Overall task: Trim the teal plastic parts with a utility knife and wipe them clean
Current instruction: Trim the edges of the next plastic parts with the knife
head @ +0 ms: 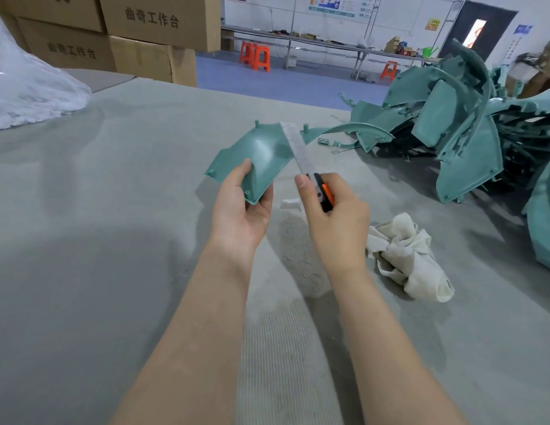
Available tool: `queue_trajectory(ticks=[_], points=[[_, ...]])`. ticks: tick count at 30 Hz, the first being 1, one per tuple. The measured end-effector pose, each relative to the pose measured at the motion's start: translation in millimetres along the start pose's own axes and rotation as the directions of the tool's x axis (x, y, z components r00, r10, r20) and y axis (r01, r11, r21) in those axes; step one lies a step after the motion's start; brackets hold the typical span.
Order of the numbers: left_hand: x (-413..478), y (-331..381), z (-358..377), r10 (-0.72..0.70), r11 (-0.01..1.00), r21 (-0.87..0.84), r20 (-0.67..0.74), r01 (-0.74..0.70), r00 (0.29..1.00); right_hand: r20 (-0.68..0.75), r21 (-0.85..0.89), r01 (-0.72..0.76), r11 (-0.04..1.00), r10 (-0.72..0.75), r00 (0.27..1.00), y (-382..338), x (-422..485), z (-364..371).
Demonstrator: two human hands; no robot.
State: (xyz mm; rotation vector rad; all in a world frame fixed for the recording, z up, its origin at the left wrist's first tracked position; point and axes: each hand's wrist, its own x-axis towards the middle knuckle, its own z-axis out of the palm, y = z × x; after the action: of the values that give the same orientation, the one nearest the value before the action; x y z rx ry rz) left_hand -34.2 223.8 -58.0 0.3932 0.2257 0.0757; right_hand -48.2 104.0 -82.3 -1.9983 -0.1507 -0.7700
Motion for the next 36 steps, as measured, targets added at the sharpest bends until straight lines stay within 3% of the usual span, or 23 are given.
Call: queue_trajectory(ticks=[14,22,27,33,36], points=[[-1.5,-1.1,2.4,-0.01,0.999,-0.047,-0.044,0.008,0.999,0.086,-0.099,0.126,0.987,-0.118,0.989,-0.2,-6.5,8.6],[1.7,1.2,1.1,-0.014,0.998,0.064,-0.045,0.017,0.999,0.164,-0.136,0.181,0.974,-0.158,0.974,-2.3,-8.8,10.8],[-3.2,5.5,2.9,0.01,0.999,0.039,-0.056,-0.008,0.998,0.239,-0.131,0.199,0.971,-0.164,0.957,-1.9,-8.7,12.7],[-1.5,5.2,2.8,0.06,0.998,-0.009,-0.025,-0.06,0.998,0.08,-0.021,0.102,0.995,-0.101,0.992,-2.8,-4.0,3.7],[-2.1,3.7,2.5,0.08,0.995,0.056,-0.021,-0.079,0.997,0.028,-0.037,0.045,0.998,-0.044,0.999,0.5,-0.7,0.4]])
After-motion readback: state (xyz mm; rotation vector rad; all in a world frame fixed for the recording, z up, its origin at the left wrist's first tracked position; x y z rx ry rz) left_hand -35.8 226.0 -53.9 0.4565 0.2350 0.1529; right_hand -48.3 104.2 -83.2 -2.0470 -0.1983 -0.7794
